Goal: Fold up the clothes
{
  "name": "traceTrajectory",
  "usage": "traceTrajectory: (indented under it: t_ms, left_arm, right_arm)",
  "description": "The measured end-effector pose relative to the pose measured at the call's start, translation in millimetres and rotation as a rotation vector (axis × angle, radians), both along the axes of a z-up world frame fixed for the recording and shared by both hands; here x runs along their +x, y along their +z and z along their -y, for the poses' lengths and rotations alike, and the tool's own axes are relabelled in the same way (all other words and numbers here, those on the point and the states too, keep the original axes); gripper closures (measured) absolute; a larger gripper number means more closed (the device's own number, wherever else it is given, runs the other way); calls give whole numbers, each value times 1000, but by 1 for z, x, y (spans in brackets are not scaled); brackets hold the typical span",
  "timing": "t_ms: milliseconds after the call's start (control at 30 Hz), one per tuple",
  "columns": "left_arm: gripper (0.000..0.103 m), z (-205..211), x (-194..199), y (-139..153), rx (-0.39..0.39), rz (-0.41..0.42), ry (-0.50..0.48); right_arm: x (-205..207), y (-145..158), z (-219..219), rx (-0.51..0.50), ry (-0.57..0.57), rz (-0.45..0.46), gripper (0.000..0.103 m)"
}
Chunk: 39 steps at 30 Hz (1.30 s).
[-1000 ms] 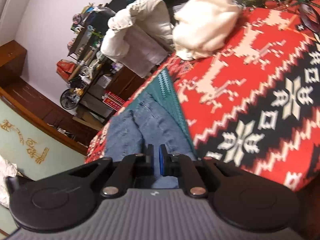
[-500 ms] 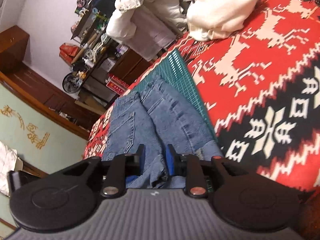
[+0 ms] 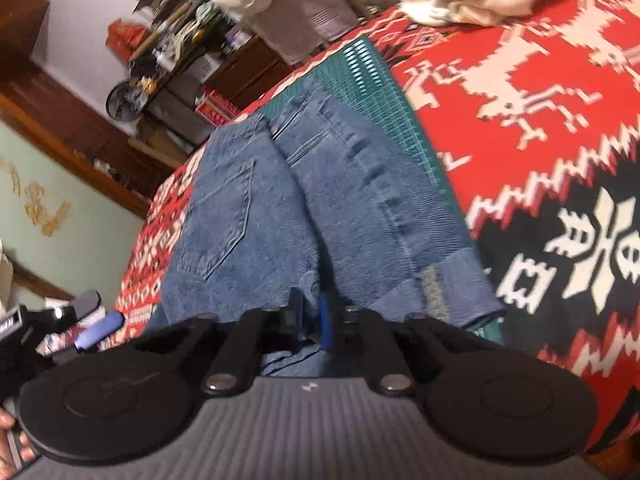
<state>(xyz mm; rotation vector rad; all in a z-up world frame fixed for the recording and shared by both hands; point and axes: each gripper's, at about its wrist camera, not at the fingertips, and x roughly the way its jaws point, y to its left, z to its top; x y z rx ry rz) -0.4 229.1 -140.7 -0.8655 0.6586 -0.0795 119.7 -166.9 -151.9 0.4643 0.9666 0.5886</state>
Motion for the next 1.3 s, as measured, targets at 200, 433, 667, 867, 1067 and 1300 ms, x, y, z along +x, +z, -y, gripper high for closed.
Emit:
traceTrajectory:
  t_ms: [200,433,667,867,1067,1300]
  left_arm:
    - [68,-23,-17,-3,4,-20,33]
    - [65,-5,-19,-5,86,-60,-86]
    - [65,9,-15,-21,167,-157,-157]
    - [65,6,-23,-28,126,-198,-168]
    - [65,3,-29,-32,65,-226,-179]
    - [97,1,-29,-29,93,-218,-189]
  right_arm:
    - [-9,46,21,12,-37,120,96]
    - [-1,43,75,-8,-166,85,96]
    - [3,11,84,40,-200,-10,96]
    - [6,4,86,31,-208,-34,96]
    - [1,7,89,49,-223,-24,96]
    - [3,-3,92,69,-253,-51,96]
